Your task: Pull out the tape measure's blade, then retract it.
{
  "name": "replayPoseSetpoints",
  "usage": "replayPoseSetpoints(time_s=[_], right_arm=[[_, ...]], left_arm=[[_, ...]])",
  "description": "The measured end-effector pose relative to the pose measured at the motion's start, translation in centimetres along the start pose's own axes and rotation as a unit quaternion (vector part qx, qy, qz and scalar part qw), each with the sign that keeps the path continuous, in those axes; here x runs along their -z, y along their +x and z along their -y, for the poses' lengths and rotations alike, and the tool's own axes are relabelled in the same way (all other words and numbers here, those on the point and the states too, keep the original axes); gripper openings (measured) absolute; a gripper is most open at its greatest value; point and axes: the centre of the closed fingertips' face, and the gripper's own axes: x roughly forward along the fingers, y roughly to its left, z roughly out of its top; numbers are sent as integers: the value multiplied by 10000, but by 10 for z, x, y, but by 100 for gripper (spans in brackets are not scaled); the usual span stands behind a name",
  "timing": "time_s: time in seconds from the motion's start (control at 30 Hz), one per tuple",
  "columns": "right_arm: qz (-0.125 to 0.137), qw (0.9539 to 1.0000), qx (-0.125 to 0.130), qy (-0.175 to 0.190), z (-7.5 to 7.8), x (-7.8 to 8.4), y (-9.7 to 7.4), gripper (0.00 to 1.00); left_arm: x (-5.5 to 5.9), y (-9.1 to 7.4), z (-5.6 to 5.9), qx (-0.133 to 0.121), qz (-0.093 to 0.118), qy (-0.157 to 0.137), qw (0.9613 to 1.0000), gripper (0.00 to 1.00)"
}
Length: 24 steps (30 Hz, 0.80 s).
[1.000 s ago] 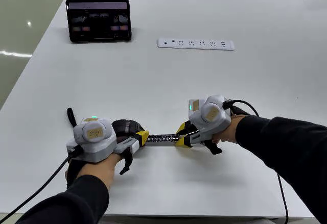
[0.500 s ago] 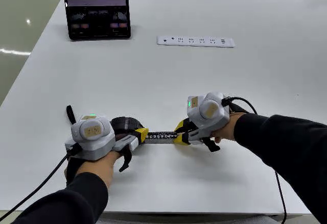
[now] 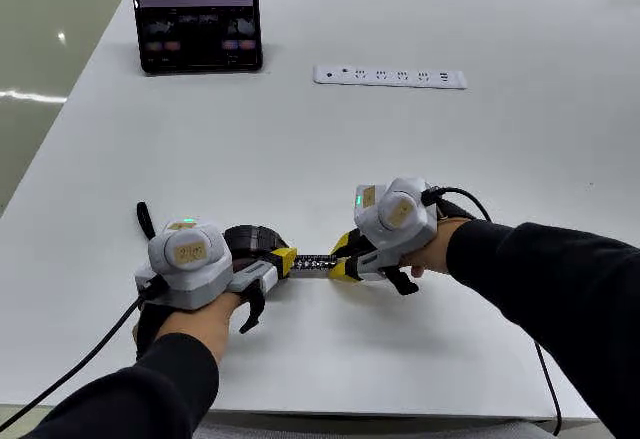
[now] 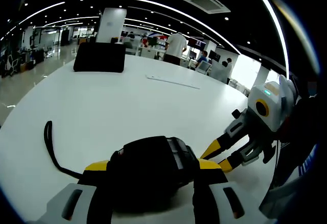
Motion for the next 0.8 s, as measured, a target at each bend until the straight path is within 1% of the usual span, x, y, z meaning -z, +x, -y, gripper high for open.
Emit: replayPoseSetpoints(time_s=[0.37, 0.53, 0.8], right_arm=[[47, 10000, -3, -25, -1, -4, 6, 11], [195, 9997, -42, 117, 1, -6, 7, 11], [170, 9998, -43, 61, 0, -10, 10, 10]], left_arm=[[0, -1, 0, 6, -12, -16, 10000, 59], [-1, 0, 0, 9, 3, -54, 10000, 59], [-1, 0, 0, 21, 1, -62, 10000, 59]])
